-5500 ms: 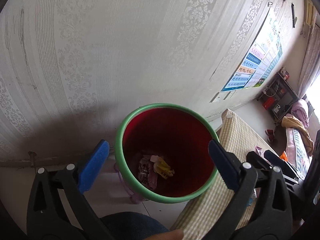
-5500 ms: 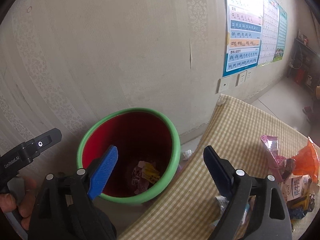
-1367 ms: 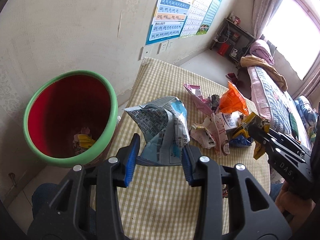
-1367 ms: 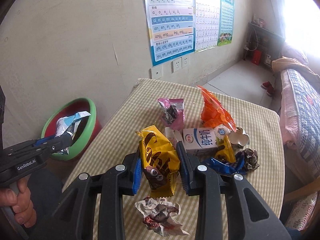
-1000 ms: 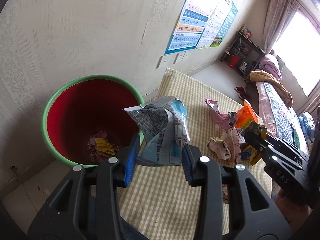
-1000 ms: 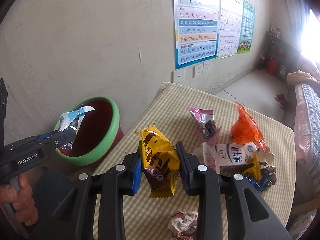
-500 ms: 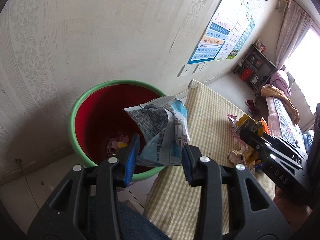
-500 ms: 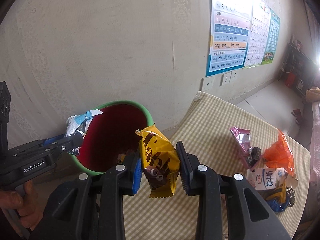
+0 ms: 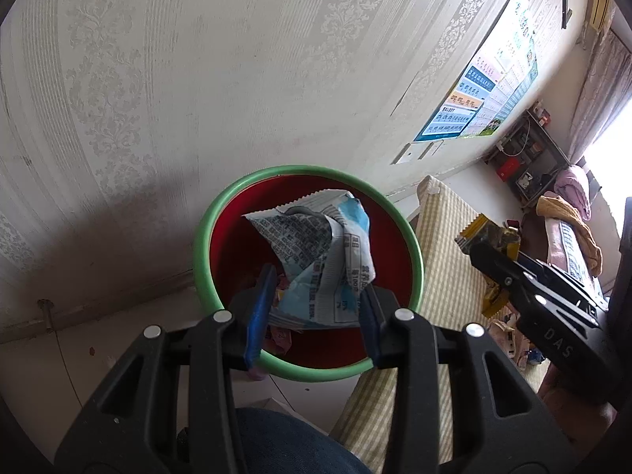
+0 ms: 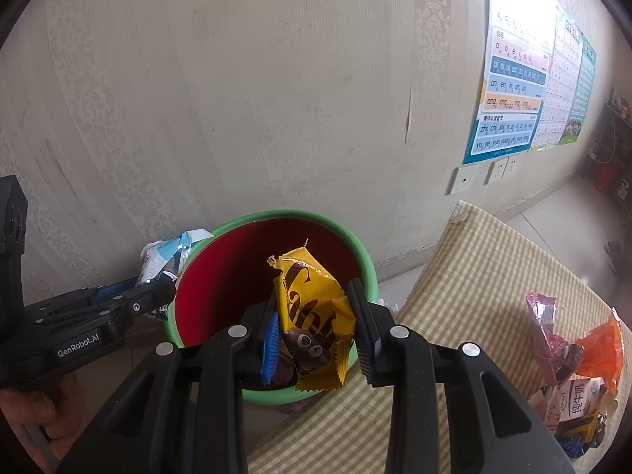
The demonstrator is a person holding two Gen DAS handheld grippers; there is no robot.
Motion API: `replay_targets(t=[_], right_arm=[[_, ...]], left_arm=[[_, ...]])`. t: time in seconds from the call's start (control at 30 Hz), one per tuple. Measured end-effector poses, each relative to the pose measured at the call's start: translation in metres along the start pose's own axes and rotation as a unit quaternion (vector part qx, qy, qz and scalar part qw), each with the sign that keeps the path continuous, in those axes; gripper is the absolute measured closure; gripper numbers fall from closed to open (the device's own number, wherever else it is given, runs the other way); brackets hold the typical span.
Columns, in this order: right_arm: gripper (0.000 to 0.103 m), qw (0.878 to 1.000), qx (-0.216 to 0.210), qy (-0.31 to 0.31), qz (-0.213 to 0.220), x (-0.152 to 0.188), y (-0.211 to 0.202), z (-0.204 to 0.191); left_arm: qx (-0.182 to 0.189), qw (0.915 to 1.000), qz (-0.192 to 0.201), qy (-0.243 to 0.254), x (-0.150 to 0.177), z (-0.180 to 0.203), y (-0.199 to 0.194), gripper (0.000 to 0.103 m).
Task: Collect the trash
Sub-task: 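Carry both wrappers over the red bin and open both tools to drop them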
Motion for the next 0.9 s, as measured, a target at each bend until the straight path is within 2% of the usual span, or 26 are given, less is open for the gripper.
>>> replay_targets(t=[0.5,0.57,0.6,0.67,0.73,0.83,0.9], right_arm=[[0.068,0.999,-0.013,-0.008,-0.033,-0.001,0.05,-0.004],[0.06,0.999,-0.011,-0.007,-0.035,0.0,0.052,-0.003],[0.052,0.999,-0.01,-0.007,-0.034,0.0,0.053,-0.003],[0.041,0.999,-0.007,-0.008,-0.034,0.001,0.053,-0.004],[0.03,0.999,-0.002,-0.01,-0.032,0.001,0.053,-0.004],[0.022,0.999,0.002,-0.01,-0.032,0.002,0.05,-0.004],[0.021,0.999,0.006,-0.01,-0.031,0.002,0.047,-0.003]], left_arm=[[0.003,0.9996,-0.013,-0.026,-0.009,-0.016,0.025,0.064],[0.003,0.9994,-0.015,-0.032,-0.01,-0.018,0.027,0.051],[0.004,0.9993,-0.016,-0.033,-0.011,-0.017,0.028,0.049],[0.005,0.9994,-0.013,-0.032,-0.012,-0.017,0.027,0.027],[0.006,0.9993,-0.006,-0.035,-0.012,-0.018,0.024,0.017],[0.008,0.9987,-0.004,-0.049,-0.011,-0.022,0.02,0.008],[0.005,0.9985,-0.002,-0.054,-0.01,-0.024,0.016,0.006]])
Point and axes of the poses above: each gripper's, at about its wrist camera, not at the fingertips, and y roughly the way its jaws point, z to its right, x to its underside, the point moved 4 cm from there along y, roughly the way its jaws point, and after that the axes turned 3 degrees about -x, right-handed, at the moved point
